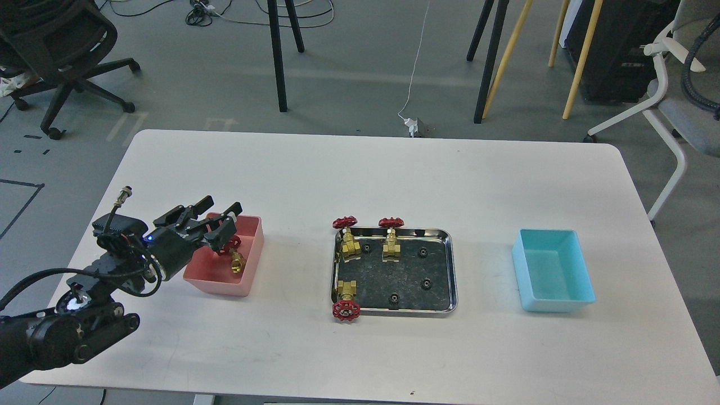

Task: Place valve in pink box and gear in blue box
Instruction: 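Carry the valve with the left gripper over the pink box and release, then withdraw the left arm and bring the right gripper toward the tray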

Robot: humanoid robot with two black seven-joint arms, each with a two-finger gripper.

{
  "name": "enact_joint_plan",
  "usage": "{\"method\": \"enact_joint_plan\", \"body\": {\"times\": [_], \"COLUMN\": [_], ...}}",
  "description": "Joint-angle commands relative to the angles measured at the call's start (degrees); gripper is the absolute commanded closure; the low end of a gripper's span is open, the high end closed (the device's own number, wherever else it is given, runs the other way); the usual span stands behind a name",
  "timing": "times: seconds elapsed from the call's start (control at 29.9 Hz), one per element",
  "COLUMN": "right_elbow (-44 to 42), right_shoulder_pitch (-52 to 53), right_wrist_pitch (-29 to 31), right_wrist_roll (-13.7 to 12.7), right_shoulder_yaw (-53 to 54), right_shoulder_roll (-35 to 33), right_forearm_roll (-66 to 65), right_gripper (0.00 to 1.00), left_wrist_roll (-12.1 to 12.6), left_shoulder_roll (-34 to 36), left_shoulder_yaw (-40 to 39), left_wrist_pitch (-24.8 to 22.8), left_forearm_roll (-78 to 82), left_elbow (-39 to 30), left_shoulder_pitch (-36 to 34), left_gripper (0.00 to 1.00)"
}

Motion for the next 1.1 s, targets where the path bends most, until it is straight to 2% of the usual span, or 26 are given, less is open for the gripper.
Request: {"method": "enact_joint_plan", "body": {"times": [0.0,0.17,0.2,0.27,0.43,0.53,0.6,0.7,0.87,1.07], "right_elbow": [0.01,2.46,4.12,8.51,20.03,26.62,30.22,34.97,41.92,42.72], "right_shoulder_pitch": [0.04,-1.27,-1.8,-2.42,-2.86,-4.87,-6.28,-10.05,-15.59,-16.39], "right_wrist_pitch": [-0.14,1.87,2.02,2.02,2.02,2.02,2.02,2.02,2.02,2.02], "right_wrist_roll": [-0.13,0.04,0.13,0.74,5.04,8.47,9.97,11.73,12.08,12.26], "right_shoulder_yaw": [-0.07,-0.86,-1.82,-4.89,-13.33,-17.02,-18.26,-19.93,-21.95,-28.27], "right_shoulder_roll": [0.43,0.43,0.43,0.26,-0.36,-0.53,-0.53,-0.44,-0.1,2.27], "right_forearm_roll": [0.0,-0.09,-0.17,-0.7,-9.91,-17.98,-24.75,-35.29,-50.51,-58.79], "right_gripper": [0.01,0.01,0.01,0.01,0.01,0.01,0.01,0.01,0.01,0.01], "left_wrist_roll": [-0.08,-0.08,-0.08,0.01,1.14,4.12,7.11,10.46,10.64,10.82], "left_shoulder_roll": [0.37,1.16,1.94,3.88,7.3,8.89,8.81,7.67,5.64,5.56], "left_shoulder_yaw": [-0.5,-6.46,-8.22,-11.65,-17.64,-18.08,-17.99,-17.73,-17.29,-17.29], "left_wrist_pitch": [0.0,0.0,-2.13,-11.78,-37.88,-49.93,-54.34,-56.0,-56.0,-56.0], "left_forearm_roll": [-0.9,-10.02,-13.09,-19.24,-38.31,-50.43,-57.82,-64.17,-64.54,-64.54], "left_elbow": [-0.17,-1.39,-1.74,-1.75,1.23,7.54,13.07,21.25,25.67,25.67], "left_shoulder_pitch": [-2.09,-7.27,-8.85,-12.8,-24.13,-33.0,-38.28,-44.26,-50.43,-52.63], "left_gripper": [0.06,0.06,0.05,0.05,0.05,0.05,0.05,0.04,0.03,0.03]}}
